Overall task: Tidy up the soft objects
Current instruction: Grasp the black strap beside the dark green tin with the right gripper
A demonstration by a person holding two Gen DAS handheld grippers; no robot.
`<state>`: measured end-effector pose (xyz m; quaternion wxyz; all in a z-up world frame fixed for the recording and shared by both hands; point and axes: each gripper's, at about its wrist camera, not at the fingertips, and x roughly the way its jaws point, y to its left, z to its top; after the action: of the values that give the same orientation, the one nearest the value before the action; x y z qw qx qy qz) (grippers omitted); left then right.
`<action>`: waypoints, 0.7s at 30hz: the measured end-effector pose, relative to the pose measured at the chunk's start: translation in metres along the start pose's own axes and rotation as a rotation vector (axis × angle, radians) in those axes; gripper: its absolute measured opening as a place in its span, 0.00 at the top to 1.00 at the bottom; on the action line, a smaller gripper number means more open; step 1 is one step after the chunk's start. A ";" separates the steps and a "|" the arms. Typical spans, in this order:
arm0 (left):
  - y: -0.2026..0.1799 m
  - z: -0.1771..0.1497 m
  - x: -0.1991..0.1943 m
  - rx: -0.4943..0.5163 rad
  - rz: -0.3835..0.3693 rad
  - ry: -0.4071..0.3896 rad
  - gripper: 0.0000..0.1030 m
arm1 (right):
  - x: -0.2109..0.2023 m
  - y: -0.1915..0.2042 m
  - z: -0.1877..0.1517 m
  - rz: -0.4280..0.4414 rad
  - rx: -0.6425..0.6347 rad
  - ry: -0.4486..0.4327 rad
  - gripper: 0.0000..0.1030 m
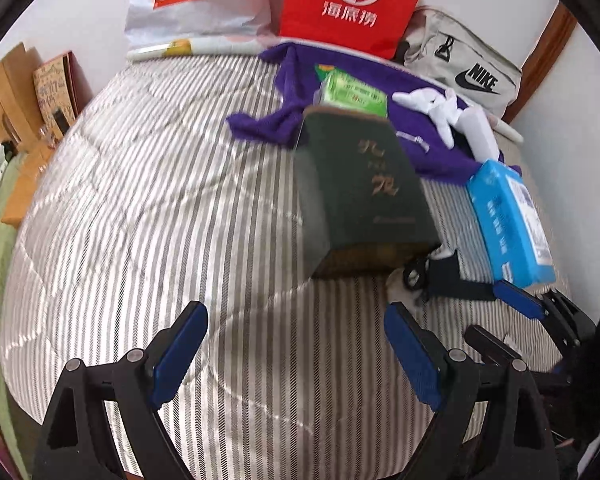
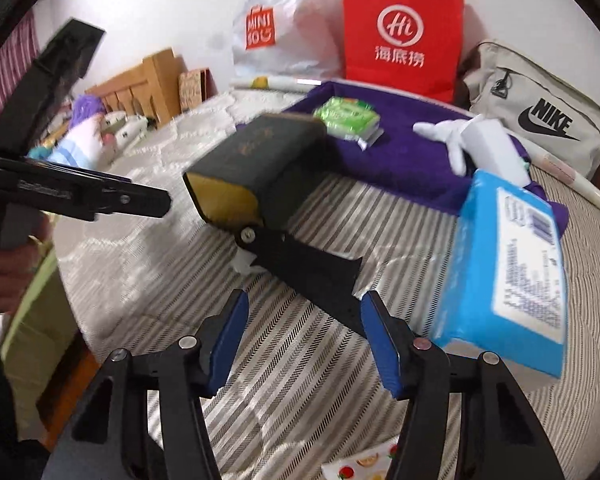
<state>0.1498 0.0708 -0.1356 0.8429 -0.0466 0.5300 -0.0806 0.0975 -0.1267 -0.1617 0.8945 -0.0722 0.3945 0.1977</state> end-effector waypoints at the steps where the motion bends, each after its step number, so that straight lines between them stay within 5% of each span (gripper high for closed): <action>1: 0.002 -0.003 0.002 -0.001 -0.008 0.002 0.13 | 0.007 0.002 -0.001 -0.015 -0.006 0.009 0.43; 8: 0.008 -0.009 0.003 0.006 -0.027 0.001 0.13 | 0.040 0.007 0.004 -0.100 -0.030 0.051 0.44; 14: 0.008 -0.009 0.005 0.013 -0.035 0.010 0.13 | 0.036 0.004 0.008 -0.112 -0.037 0.013 0.86; 21: 0.000 -0.012 0.011 0.015 -0.044 0.026 0.13 | 0.005 -0.003 0.010 -0.058 -0.001 -0.069 0.95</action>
<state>0.1436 0.0691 -0.1509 0.8344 -0.0508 0.5389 -0.1040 0.1083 -0.1247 -0.1581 0.9129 -0.0770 0.3611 0.1740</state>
